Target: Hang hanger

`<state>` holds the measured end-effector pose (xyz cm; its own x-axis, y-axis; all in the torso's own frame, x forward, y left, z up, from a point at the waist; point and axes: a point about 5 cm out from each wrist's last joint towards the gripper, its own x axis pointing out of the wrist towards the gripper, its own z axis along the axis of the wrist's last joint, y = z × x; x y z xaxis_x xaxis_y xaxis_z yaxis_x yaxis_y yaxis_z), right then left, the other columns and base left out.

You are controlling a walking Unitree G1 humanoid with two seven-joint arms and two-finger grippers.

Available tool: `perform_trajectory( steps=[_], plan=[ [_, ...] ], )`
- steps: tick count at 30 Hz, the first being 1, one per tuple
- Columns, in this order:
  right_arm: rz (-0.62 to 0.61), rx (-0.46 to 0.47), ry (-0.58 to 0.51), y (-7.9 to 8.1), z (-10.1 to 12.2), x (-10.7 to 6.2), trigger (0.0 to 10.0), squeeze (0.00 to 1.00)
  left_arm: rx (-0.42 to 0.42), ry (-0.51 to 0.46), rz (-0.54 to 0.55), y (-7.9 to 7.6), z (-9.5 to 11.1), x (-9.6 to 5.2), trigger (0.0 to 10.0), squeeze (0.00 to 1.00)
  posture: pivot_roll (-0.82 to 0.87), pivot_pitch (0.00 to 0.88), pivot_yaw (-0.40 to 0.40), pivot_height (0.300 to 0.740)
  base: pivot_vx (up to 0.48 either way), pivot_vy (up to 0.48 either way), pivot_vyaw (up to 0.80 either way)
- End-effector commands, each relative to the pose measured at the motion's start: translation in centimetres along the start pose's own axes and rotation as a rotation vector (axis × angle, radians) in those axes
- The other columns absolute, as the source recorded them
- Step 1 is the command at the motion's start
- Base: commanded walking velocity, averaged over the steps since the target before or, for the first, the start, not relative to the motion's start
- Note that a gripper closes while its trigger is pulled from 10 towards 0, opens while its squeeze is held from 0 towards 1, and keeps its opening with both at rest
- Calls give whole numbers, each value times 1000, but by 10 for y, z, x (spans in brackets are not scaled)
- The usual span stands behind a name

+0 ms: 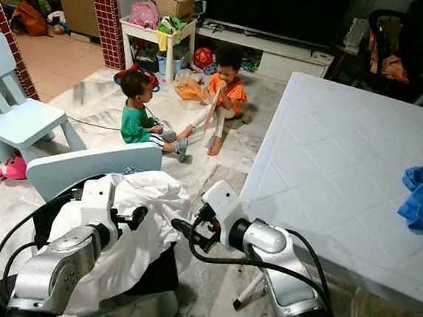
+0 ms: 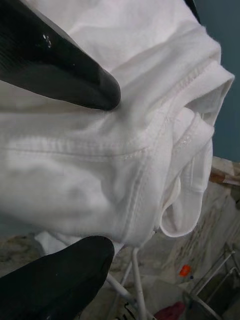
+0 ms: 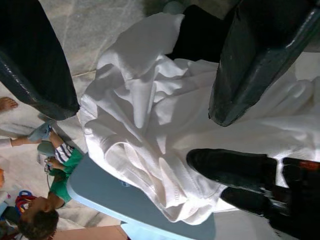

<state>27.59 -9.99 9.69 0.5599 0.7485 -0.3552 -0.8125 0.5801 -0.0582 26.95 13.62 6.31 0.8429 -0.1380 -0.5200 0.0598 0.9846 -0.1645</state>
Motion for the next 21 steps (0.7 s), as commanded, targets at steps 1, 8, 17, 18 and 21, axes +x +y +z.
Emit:
perform_trajectory(
  steps=[1,8,17,18,21],
  plan=[
    [2,-21,8,0,1,-2,10000,0,4,-1,9,3,1,4,3412,0,-36,0,-32,740,0,0,0],
    [-5,-30,17,0,1,-4,10000,0,-18,36,-11,6,-5,9,0,0,-42,0,-29,740,0,0,0],
    [-1,-51,21,1,1,-2,10000,0,6,25,-14,5,-7,9,78,0,-36,0,-36,740,0,0,0],
    [-1,-55,22,1,1,-2,10000,0,7,24,-14,5,-7,9,78,0,-36,0,-36,740,0,0,0],
    [-3,-62,22,-1,2,-1,10000,0,8,20,-19,3,-7,6,0,0,-35,0,-37,740,0,0,0]
  ],
)
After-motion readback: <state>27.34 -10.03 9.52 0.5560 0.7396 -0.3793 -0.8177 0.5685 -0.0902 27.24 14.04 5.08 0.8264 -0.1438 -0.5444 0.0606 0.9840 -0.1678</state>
